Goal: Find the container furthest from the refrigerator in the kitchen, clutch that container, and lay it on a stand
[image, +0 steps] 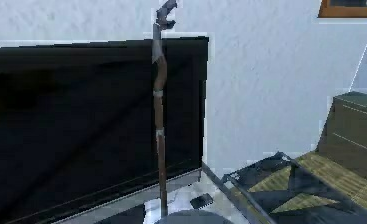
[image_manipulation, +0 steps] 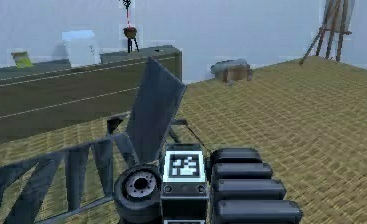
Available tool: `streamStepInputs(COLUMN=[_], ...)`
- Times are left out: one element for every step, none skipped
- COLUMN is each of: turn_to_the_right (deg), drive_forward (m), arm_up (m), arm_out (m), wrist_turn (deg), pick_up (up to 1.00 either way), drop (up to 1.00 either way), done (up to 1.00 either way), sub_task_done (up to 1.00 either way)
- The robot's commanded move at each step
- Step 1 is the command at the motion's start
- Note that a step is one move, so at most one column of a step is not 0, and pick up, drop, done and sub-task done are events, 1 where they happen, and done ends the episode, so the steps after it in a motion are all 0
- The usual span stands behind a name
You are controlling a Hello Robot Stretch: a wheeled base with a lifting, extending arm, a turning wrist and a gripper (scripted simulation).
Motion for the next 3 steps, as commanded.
streamStepInputs(turn_to_the_right=[-27.0,0.0,-45.0], drive_forward=[0.00,0.05,0.00], arm_up=[0.00,0.00,0.00], arm_out=[0.00,0.00,0.00], wrist_turn=[0.0,0.0,0.0], pick_up=[0.00,0.00,0.00], drop=[0.00,0.00,0.00], done=[0.00,0.00,0.00], sub_task_done=[0.00,0.00,0.00])
